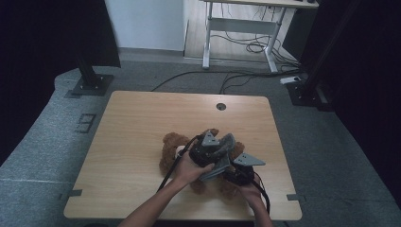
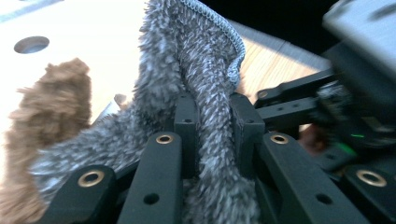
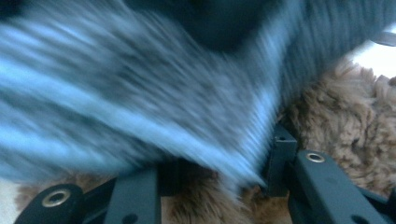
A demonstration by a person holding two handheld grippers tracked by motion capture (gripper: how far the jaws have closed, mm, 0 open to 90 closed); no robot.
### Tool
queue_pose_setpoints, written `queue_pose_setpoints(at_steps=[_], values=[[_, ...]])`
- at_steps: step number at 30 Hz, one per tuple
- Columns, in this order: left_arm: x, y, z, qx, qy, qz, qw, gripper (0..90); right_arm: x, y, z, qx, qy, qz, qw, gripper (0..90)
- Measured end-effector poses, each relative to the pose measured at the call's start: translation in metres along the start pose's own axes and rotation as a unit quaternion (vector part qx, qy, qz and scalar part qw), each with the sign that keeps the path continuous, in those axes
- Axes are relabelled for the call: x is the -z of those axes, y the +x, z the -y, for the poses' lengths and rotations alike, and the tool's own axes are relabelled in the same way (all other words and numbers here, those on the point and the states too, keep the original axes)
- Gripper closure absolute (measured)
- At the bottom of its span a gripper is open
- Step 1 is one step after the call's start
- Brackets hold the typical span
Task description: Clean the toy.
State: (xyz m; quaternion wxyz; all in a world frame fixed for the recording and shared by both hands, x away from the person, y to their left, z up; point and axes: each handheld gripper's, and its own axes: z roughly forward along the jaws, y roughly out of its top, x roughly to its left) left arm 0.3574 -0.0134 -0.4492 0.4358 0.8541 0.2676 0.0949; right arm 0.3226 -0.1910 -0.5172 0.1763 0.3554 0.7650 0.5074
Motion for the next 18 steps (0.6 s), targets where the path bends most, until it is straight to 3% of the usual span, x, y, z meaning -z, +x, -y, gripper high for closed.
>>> queue_pose_setpoints(at_steps=[6,10,18], values=[[0.006,0.005,0.011,0.003,-0.010,0.002,0.9999,76.8,0.000,0.001,0.002,0.006,0.001,0.003,1.0000,61.1],[0.016,0.010,0.015,0.001,-0.015,-0.021,0.9997,77.2,0.000,0.000,0.003,-0.001,-0.001,-0.001,1.0000,61.5],[0.042,0.038,0.036,0.026,-0.021,-0.055,0.9979,77.3,0.001,-0.003,0.004,-0.010,-0.005,-0.008,0.9999,61.7]])
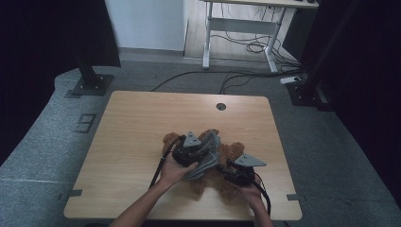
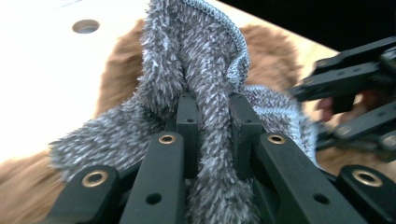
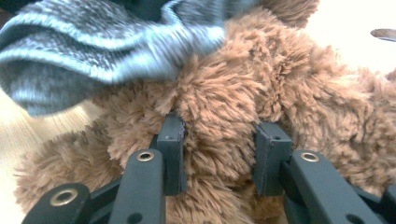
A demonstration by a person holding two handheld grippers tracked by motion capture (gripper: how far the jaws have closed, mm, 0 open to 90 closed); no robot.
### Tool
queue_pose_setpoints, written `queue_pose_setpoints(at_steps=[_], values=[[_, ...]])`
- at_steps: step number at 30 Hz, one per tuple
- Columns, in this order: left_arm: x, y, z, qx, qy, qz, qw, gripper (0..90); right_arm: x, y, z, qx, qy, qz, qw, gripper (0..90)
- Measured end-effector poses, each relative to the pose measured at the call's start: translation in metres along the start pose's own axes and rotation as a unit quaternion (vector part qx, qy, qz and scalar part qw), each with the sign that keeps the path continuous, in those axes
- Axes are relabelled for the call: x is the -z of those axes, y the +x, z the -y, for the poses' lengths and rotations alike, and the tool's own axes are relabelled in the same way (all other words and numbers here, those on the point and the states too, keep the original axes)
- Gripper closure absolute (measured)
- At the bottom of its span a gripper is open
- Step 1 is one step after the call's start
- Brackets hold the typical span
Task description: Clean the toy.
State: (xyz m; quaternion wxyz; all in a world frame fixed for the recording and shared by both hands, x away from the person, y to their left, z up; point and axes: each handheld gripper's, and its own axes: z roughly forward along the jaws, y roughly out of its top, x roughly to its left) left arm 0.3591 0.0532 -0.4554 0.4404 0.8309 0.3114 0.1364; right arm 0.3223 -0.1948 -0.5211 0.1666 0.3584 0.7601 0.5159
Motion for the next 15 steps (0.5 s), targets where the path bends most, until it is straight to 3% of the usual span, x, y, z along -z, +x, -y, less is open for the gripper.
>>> queue_pose_setpoints(at_steps=[4,9,15], values=[[0.014,0.013,0.009,0.013,-0.010,-0.001,0.9999,77.3,0.000,0.000,0.000,0.000,0.000,-0.001,1.0000,61.7],[0.029,0.016,0.013,0.007,-0.023,-0.004,0.9997,77.3,0.000,0.002,0.000,0.000,0.001,-0.002,1.0000,61.7],[0.051,0.029,0.015,0.021,-0.048,-0.014,0.9985,77.3,0.000,0.001,0.000,-0.004,0.001,-0.003,1.0000,61.7]])
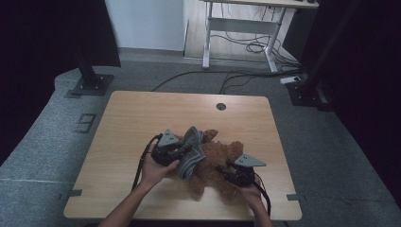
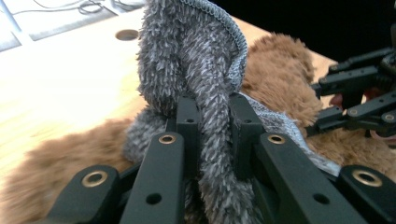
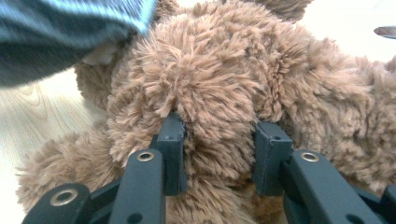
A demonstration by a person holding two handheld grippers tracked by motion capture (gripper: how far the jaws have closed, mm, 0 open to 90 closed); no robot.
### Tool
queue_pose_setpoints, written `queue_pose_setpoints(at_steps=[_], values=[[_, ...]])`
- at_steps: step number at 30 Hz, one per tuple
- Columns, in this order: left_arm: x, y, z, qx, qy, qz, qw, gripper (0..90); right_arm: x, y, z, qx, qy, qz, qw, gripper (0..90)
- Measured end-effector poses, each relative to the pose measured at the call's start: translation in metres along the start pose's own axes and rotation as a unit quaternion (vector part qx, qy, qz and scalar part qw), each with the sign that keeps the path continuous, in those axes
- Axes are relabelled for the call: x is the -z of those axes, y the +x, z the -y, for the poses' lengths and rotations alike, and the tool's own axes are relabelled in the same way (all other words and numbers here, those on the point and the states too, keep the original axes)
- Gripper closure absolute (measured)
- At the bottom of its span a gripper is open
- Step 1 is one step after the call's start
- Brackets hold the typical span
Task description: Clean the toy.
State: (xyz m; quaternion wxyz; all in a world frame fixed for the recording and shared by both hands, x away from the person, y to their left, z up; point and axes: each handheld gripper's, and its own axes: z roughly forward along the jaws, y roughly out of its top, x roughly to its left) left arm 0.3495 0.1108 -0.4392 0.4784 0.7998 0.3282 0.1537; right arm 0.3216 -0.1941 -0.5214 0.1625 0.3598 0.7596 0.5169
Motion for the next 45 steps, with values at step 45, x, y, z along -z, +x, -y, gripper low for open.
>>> queue_pose_setpoints(at_steps=[45], values=[[0.029,0.030,0.017,0.070,-0.026,0.021,0.9970,77.7,-0.001,-0.005,0.000,-0.017,-0.003,-0.006,0.9998,61.6]])
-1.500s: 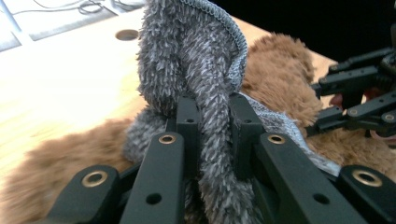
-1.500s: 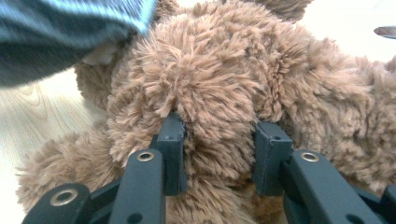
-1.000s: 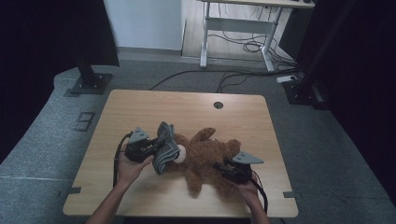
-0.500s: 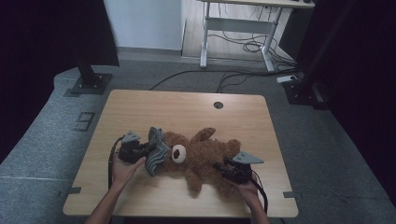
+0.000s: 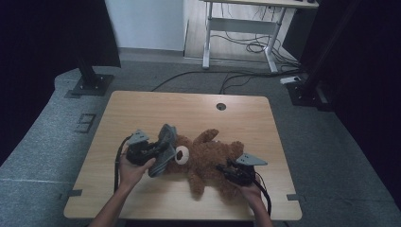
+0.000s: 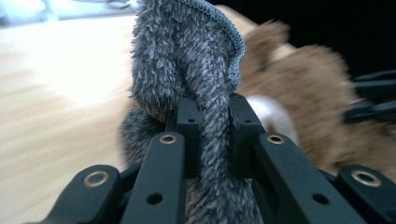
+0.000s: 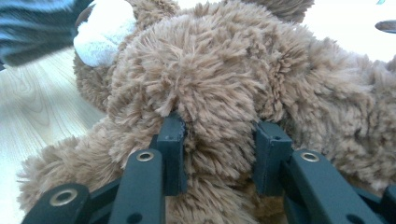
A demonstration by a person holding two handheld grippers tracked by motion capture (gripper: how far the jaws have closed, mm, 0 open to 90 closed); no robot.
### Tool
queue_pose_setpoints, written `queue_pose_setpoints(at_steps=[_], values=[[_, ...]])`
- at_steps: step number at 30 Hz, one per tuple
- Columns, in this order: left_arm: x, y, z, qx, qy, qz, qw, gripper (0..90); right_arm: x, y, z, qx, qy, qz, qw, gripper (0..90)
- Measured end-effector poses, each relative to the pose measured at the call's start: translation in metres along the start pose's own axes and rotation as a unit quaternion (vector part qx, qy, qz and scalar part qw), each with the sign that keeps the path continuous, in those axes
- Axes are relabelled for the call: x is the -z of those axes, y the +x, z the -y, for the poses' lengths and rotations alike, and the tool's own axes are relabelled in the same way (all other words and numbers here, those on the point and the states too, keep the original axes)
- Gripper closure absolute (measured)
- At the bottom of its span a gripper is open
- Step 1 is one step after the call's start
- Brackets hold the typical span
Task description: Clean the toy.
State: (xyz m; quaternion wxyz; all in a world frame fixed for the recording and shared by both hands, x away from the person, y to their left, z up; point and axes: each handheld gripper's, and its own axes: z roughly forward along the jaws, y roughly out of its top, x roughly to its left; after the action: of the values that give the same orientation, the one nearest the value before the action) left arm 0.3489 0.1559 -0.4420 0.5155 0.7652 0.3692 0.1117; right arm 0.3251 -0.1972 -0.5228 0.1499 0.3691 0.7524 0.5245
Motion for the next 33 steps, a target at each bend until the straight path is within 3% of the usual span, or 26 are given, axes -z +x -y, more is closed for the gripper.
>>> queue_pose_setpoints(at_steps=[5,8,13,15,18,20,24,28,33], values=[[-0.035,-0.037,-0.022,-0.035,0.017,0.035,0.9986,77.6,-0.001,-0.001,-0.001,0.000,-0.001,0.002,1.0000,61.6],[-0.060,-0.065,-0.035,-0.058,0.029,0.060,0.9961,77.6,-0.001,-0.002,-0.001,0.001,-0.002,0.002,1.0000,61.5],[-0.101,-0.098,-0.042,-0.083,0.067,0.070,0.9918,77.5,-0.001,-0.001,-0.001,0.006,-0.001,0.004,1.0000,61.5],[-0.113,-0.105,-0.039,-0.094,0.083,0.060,0.9903,77.5,-0.001,0.000,-0.001,0.006,0.000,0.004,1.0000,61.5],[-0.120,-0.101,-0.034,-0.088,0.092,0.061,0.9900,77.4,0.000,0.000,0.000,0.008,0.001,0.005,1.0000,61.5],[-0.118,-0.092,-0.032,-0.073,0.089,0.064,0.9913,77.5,0.000,0.000,0.000,0.010,0.001,0.006,0.9999,61.5],[-0.108,-0.079,-0.031,-0.068,0.087,0.043,0.9929,77.6,-0.001,0.000,0.000,0.011,0.001,0.007,0.9999,61.5],[-0.095,-0.066,-0.027,-0.075,0.085,0.009,0.9935,77.6,-0.001,0.000,0.001,0.010,0.000,0.008,0.9999,61.5],[-0.074,-0.038,-0.018,-0.048,0.074,-0.003,0.9961,77.5,-0.001,0.000,0.001,0.008,-0.001,0.006,1.0000,61.6]])
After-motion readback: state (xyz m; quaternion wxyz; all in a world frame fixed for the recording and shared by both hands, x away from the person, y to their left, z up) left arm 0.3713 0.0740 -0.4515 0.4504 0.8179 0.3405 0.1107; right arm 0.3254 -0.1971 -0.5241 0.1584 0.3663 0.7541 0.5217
